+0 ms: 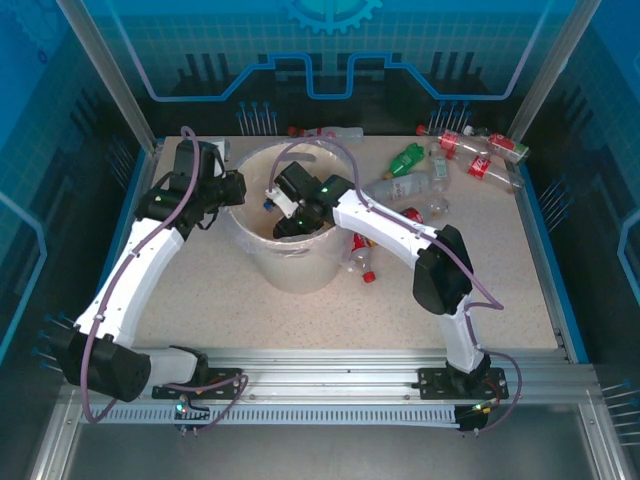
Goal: Put the plastic bottles in the bin
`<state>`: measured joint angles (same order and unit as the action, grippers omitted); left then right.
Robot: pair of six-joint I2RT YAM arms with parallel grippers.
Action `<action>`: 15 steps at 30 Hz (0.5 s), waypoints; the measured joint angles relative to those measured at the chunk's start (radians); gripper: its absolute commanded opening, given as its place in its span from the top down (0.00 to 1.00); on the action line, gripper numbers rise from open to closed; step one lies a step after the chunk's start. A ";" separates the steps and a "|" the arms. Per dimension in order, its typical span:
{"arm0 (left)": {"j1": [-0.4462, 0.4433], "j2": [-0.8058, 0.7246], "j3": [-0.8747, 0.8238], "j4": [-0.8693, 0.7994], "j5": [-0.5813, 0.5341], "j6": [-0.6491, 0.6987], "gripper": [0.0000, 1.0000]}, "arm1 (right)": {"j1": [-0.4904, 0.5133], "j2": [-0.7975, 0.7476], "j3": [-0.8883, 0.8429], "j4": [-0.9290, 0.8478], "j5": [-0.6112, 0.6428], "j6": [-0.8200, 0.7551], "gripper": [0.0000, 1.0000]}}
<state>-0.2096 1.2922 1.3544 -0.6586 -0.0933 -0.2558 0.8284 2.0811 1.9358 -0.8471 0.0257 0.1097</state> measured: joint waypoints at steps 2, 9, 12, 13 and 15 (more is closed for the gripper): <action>0.000 0.002 0.000 0.002 -0.001 0.000 0.83 | 0.001 0.000 -0.006 0.006 0.003 -0.002 0.28; -0.005 0.007 0.000 0.009 -0.008 0.000 0.84 | 0.002 -0.007 -0.006 0.011 0.020 -0.024 0.10; -0.007 0.007 0.000 0.011 -0.008 0.000 0.84 | 0.002 -0.031 -0.006 0.010 0.026 -0.042 0.07; -0.007 0.008 0.000 0.013 -0.008 0.000 0.84 | 0.002 -0.044 -0.006 0.011 0.027 -0.049 0.06; -0.010 0.010 0.000 0.016 -0.009 0.000 0.84 | 0.002 -0.085 -0.005 0.011 0.028 -0.064 0.06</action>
<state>-0.2192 1.3018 1.3544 -0.6430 -0.1020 -0.2558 0.8303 1.9961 1.9312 -0.8364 0.0536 0.0460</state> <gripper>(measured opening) 0.160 0.937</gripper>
